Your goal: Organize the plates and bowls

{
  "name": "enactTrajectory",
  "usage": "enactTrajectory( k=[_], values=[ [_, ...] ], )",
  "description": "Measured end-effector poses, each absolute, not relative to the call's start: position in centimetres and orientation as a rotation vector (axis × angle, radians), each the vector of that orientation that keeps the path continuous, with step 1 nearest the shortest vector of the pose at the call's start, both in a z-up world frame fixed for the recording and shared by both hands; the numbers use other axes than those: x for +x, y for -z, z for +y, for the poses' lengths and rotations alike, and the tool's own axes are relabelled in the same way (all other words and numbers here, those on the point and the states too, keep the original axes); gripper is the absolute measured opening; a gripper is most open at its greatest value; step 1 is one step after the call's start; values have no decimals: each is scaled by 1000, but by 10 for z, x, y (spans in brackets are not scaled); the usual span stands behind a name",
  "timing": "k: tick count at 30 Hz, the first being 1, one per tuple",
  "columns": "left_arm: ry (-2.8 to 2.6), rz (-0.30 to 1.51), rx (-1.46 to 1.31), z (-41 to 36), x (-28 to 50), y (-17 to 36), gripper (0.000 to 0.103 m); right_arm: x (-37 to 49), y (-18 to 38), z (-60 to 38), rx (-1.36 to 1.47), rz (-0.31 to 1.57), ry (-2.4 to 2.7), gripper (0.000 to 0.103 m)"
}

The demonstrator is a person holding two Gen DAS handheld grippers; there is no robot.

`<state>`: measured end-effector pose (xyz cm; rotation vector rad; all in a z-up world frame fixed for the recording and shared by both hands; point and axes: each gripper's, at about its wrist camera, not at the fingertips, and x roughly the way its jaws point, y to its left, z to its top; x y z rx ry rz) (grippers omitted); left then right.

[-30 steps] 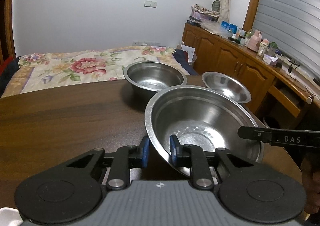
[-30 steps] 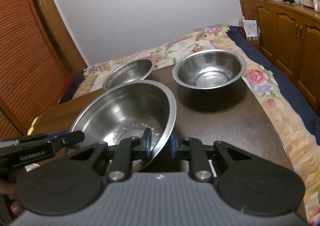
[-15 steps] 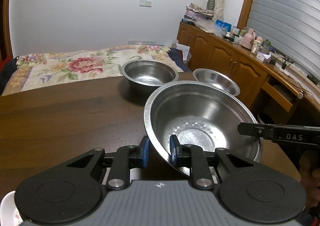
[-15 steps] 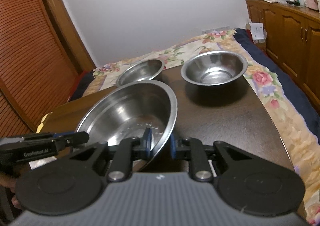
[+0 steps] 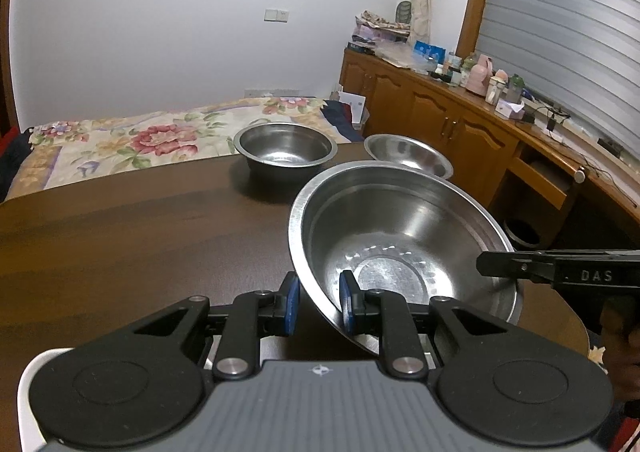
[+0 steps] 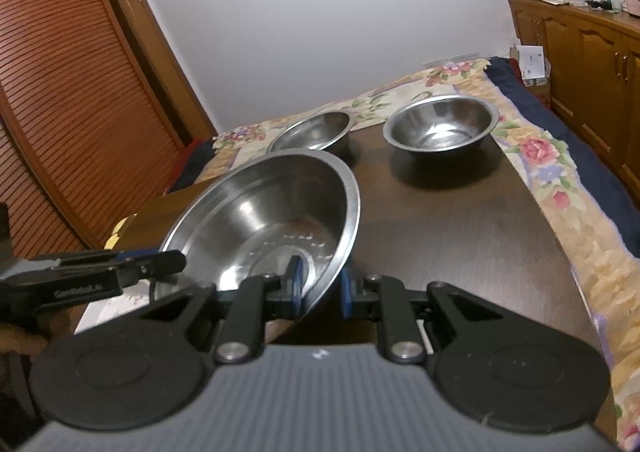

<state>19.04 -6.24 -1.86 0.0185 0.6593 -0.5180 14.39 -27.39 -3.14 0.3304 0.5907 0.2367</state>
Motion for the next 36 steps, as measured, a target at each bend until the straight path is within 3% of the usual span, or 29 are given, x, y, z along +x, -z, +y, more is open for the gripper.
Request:
enactTrajectory(
  k=[36],
  values=[
    [559,688,43,-50,144,34,22,104,54,-272,354,610,-293,21]
  ],
)
